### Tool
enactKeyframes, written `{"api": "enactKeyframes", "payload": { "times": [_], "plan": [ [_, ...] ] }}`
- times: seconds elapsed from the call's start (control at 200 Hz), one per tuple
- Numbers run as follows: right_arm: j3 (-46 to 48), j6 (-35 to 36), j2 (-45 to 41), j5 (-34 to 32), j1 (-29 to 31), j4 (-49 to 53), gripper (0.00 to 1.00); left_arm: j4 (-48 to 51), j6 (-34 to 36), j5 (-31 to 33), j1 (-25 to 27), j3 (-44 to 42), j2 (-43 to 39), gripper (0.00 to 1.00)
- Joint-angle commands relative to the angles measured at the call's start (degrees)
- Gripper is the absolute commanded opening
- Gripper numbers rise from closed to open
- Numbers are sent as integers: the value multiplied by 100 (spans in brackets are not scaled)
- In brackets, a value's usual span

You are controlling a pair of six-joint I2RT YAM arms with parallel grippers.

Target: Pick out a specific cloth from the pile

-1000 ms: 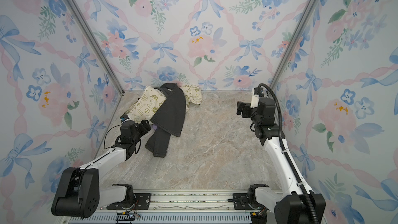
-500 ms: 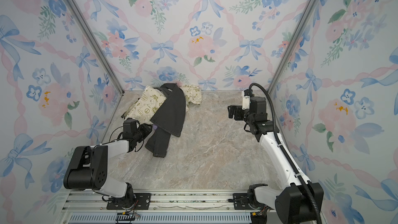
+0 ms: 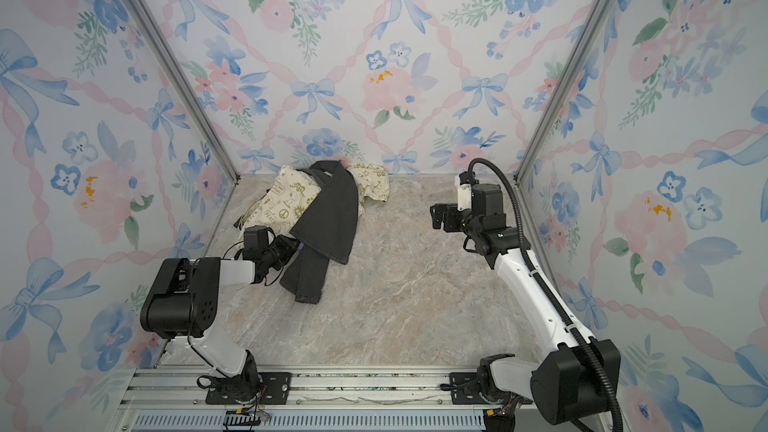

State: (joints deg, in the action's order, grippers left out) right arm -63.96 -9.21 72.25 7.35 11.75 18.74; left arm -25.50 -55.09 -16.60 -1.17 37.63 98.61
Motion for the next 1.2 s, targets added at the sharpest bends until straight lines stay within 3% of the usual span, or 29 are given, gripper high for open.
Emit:
{"api": "enactKeyframes", "payload": {
  "times": [0.0,0.16,0.255,0.435,1.195],
  "plan": [
    [-204,4,44,101,56,97,97,-170,-159,-151,-32,113,119,33],
    [-195,12,61,127,64,139,97,-215,-202,-238,-31,113,297,29],
    [-195,41,61,126,64,158,97,-257,-230,-274,-33,286,382,14],
    [-244,112,87,127,62,182,97,-277,-283,-181,-24,246,231,0],
    [-291,71,104,36,100,69,97,-273,-511,922,278,364,-1851,0]
  ]
}}
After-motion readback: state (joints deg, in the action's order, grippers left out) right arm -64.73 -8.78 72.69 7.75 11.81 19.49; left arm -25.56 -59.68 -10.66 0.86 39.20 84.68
